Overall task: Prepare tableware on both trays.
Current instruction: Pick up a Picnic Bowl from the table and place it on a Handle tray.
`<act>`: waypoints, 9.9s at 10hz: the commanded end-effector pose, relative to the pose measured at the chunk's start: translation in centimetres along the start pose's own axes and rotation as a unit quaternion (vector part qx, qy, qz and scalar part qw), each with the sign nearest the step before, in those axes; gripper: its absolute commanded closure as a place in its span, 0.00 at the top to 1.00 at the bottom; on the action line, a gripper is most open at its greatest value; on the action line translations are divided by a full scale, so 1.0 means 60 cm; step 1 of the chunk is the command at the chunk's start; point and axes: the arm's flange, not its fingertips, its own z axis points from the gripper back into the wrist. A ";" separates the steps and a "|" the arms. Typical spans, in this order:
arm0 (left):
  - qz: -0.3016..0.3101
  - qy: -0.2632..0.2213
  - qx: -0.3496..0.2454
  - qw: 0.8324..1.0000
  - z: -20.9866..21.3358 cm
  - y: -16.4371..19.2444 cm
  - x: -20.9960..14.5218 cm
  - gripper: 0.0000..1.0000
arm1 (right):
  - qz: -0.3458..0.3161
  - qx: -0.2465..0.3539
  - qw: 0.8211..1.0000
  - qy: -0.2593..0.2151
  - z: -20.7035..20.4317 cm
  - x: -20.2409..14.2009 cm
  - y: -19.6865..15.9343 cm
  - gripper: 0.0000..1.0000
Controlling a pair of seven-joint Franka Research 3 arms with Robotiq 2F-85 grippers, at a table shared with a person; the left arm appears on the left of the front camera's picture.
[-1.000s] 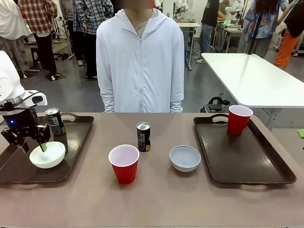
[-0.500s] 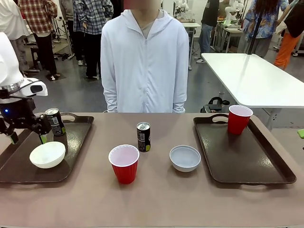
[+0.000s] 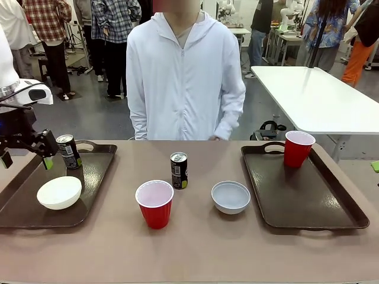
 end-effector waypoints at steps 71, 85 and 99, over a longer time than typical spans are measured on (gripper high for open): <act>0.141 0.004 -0.485 0.863 0.018 0.341 0.020 1.00 | -0.046 -0.446 0.884 0.133 -0.637 0.174 0.226 0.22; 0.141 0.004 -0.485 0.863 0.018 0.341 0.020 1.00 | 0.027 -0.359 0.925 0.121 -0.375 0.067 0.255 0.00; 0.141 0.004 -0.485 0.863 0.018 0.341 0.020 1.00 | -0.022 -0.393 0.908 0.144 -0.271 0.117 0.120 0.05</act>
